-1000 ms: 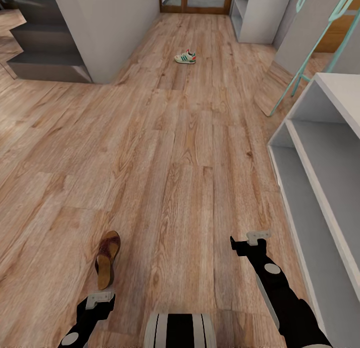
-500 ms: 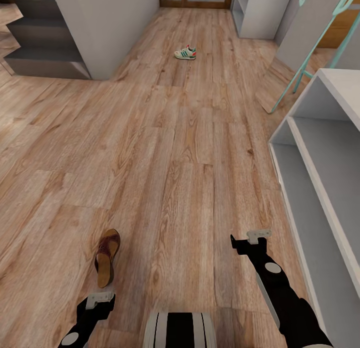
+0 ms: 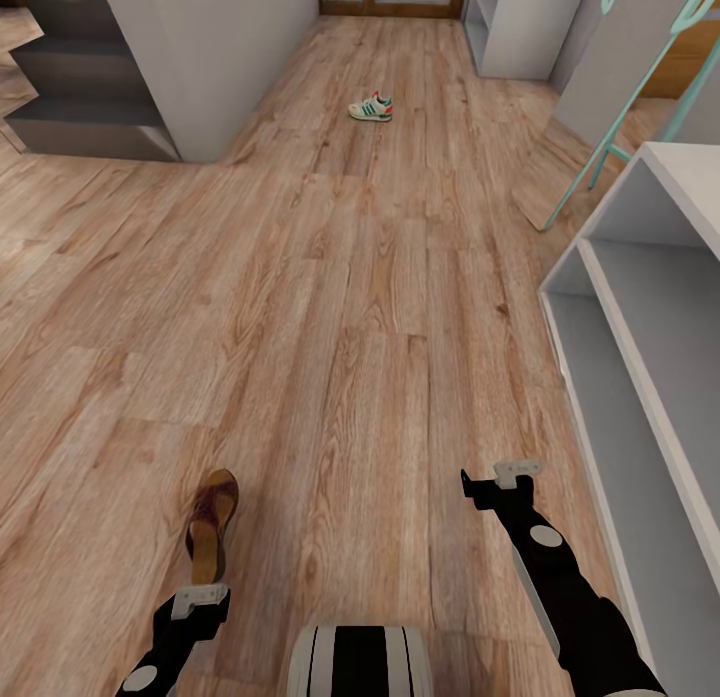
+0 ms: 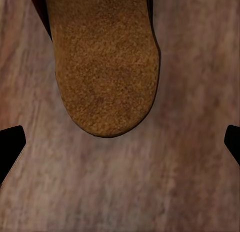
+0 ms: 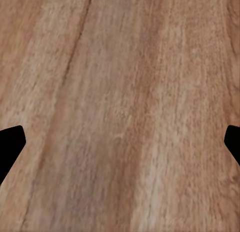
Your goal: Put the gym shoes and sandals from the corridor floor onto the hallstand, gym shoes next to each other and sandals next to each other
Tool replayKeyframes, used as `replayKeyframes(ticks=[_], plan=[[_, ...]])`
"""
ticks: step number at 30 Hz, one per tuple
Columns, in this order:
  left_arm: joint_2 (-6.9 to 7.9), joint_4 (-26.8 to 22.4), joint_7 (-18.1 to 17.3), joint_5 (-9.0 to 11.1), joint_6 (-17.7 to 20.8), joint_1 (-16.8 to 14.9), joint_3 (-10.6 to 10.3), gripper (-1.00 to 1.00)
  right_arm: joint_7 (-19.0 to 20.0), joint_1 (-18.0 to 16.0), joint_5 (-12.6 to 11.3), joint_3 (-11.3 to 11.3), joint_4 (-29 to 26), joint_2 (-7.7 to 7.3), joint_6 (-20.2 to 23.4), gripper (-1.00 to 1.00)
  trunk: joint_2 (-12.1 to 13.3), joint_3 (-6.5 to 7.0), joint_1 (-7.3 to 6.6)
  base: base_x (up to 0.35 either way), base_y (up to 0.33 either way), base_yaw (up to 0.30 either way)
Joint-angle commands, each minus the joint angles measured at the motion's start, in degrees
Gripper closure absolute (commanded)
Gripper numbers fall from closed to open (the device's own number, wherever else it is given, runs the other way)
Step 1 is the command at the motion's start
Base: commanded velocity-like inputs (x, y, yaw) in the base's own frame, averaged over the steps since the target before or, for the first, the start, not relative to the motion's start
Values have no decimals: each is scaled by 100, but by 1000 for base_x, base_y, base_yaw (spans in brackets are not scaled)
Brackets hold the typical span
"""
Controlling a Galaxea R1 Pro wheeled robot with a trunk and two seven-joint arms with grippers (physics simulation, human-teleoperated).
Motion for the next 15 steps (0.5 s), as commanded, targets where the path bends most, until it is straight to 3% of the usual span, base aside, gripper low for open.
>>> replayKeyframes(ticks=[1,15], plan=[[-2,4,-6,-10,-17,-3,20,-100,1,-1,54,1,-9,1,37,-100,-1,-3,0,59,0,0],[-2,4,-5,-9,-14,-4,22,-100,1,-1,54,0,-1,0,34,-100,-1,-3,0,30,0,0]])
